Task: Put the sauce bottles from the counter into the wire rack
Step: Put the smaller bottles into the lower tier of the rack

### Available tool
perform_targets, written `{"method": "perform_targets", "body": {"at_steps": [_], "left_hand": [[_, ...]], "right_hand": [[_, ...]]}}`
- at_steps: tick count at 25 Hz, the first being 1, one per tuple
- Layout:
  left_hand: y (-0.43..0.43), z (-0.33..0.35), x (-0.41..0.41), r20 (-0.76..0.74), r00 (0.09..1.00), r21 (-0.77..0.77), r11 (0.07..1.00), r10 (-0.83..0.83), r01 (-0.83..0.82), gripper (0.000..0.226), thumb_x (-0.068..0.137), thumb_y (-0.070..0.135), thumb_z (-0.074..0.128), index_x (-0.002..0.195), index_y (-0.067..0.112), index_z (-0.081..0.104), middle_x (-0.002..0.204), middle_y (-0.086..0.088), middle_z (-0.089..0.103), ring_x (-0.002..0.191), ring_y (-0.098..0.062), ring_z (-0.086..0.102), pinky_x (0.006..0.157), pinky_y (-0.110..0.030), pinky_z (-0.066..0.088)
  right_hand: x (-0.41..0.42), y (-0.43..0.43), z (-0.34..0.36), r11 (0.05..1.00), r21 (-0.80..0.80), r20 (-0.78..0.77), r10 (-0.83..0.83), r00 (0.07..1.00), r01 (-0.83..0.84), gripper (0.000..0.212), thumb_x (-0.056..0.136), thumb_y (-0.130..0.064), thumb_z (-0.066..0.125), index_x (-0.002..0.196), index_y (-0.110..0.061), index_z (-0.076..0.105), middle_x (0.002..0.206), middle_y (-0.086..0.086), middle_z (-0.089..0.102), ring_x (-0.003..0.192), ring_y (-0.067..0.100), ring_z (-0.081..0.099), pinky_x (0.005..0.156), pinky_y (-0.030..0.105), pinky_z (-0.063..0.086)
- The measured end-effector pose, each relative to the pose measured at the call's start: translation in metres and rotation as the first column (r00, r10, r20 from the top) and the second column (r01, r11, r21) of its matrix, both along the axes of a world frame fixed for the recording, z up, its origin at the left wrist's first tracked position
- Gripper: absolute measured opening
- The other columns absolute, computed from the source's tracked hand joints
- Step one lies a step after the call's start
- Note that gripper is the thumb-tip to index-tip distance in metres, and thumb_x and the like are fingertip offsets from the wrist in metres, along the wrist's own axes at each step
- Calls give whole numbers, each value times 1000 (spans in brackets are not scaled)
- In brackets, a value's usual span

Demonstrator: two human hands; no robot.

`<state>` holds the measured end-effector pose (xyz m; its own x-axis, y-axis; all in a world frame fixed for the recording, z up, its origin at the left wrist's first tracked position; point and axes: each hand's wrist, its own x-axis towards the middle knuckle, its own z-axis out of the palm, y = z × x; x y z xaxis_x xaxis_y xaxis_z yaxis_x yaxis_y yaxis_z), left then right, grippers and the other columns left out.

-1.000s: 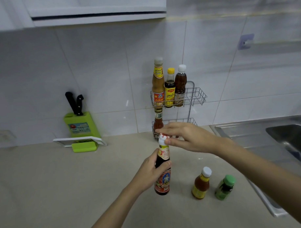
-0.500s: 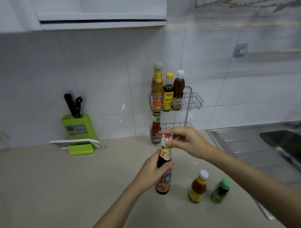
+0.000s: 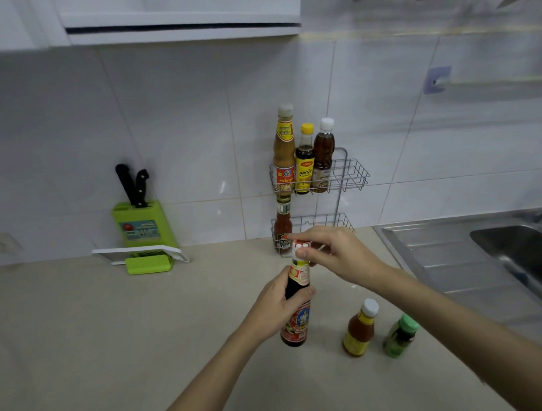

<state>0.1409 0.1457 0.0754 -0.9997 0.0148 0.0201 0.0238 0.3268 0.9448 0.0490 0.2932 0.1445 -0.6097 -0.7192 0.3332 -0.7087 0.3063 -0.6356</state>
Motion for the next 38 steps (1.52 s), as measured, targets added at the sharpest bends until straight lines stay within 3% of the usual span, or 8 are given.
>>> {"method": "perform_targets", "body": {"at_steps": [5,10,14,21,28,32,35,38], "left_hand": [[-3,1,-6,-16,1000,-43,999,26,-27,36,82,43,60,117,35,53,108,6,67,101,-9,64,93,-43,54],[0,6,-6,-24,1000,-58,998,10,-11,31,84,42,60,109,56,49,114,12,66,105,-3,62,95,-37,53],[2,3,-7,-12,1000,-105,994,0,-1,37,83,46,59,118,37,52,116,10,65,106,-6,62,96,-41,53],[11,-5,-8,19,1000,-153,988,-4,7,33,81,51,59,105,29,52,100,2,67,96,-14,65,88,-49,54],[3,10,-12,17,1000,-70,998,2,-1,26,88,36,61,112,28,53,109,0,67,101,-10,64,93,-41,54],[5,10,-14,6,1000,-109,994,3,-2,23,87,38,60,107,29,53,101,1,67,97,-14,65,89,-41,55],[11,2,-13,22,998,-84,994,65,-63,25,84,40,59,105,28,53,99,-1,68,95,-16,66,90,-46,54],[13,0,-17,-10,986,-61,984,168,-168,13,77,38,61,87,31,55,84,-1,69,84,-20,67,83,-49,56]], "right_hand": [[0,1,0,995,-101,50,4,999,1,35,90,-25,63,125,-17,64,105,-8,66,93,5,66,74,21,58],[2,7,-6,998,-56,-166,-20,986,11,38,96,-30,52,131,-16,58,121,-2,65,105,3,61,83,14,51],[2,9,4,996,-65,71,-50,996,55,25,92,-32,58,108,-14,64,99,-1,69,80,11,70,66,31,61],[-8,-3,25,795,541,-492,35,870,274,61,95,-59,26,65,-13,51,60,1,50,58,22,51,52,33,42],[-3,-7,32,858,481,-540,126,832,182,44,100,-47,24,111,-13,49,86,6,66,71,27,64,56,37,47],[-6,-11,41,792,548,-705,263,659,270,20,95,-30,54,94,-10,55,66,8,58,52,28,55,40,33,39],[-2,-16,51,709,677,-512,262,818,197,35,103,-36,29,106,-12,56,77,5,49,75,28,55,59,36,44],[-9,-19,50,774,613,-537,263,802,157,34,102,-36,33,81,-15,49,71,1,53,61,24,51,51,35,42]]}}
